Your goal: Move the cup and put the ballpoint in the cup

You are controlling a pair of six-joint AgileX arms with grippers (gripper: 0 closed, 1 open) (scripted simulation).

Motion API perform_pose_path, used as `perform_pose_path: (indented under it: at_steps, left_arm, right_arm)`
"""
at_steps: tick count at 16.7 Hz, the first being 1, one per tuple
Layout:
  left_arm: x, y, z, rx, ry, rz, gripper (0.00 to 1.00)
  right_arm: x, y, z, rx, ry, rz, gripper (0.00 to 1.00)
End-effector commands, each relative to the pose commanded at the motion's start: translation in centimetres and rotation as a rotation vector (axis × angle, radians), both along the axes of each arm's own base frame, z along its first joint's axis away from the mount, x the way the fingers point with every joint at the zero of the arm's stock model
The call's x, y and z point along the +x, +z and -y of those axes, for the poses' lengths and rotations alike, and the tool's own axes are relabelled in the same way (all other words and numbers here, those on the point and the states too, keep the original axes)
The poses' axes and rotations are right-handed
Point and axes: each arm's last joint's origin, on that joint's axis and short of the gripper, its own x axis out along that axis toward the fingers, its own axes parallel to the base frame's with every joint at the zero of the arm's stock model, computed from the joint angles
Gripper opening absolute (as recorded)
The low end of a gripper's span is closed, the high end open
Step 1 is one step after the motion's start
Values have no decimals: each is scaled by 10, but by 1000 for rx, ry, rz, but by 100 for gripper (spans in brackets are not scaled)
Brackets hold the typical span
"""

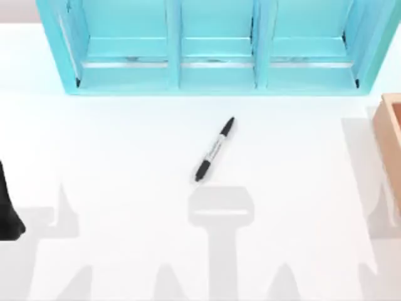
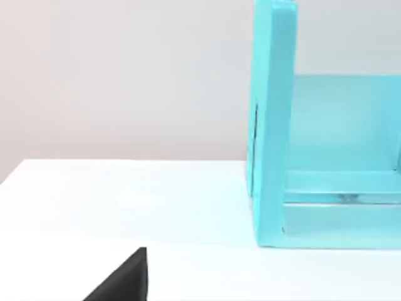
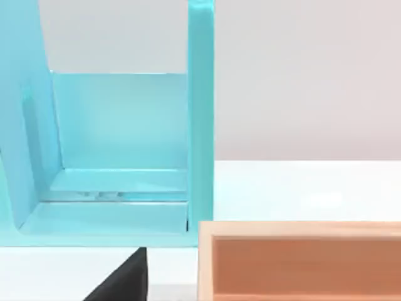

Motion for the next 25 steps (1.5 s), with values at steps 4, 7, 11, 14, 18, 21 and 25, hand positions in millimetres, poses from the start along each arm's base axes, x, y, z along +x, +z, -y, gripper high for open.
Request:
perform_pose_path:
  at_steps: [4, 7, 11, 14, 18, 21, 25]
  left_arm:
    - [0, 0, 0, 0, 0, 0, 100]
    - [0, 0, 0, 0, 0, 0, 100]
    - [0, 0, 0, 0, 0, 0, 100]
    - [0, 0, 0, 0, 0, 0, 100]
    - [0, 0, 0, 0, 0, 0, 100]
    - [0, 0, 0, 0, 0, 0, 100]
    - [0, 0, 0, 0, 0, 0, 100]
  right_arm:
    - [0, 5, 0, -6, -2, -27, 100]
    - [3, 26, 3, -32, -19, -138, 100]
    - [22, 66, 10, -78, -57, -410, 100]
    - [53, 95, 21, -102, -79, -665, 100]
    - [110, 117, 45, -103, -78, -1010, 100]
    - [152, 116, 69, -77, -58, -1239, 100]
    - [195, 101, 98, -27, -24, -1468, 100]
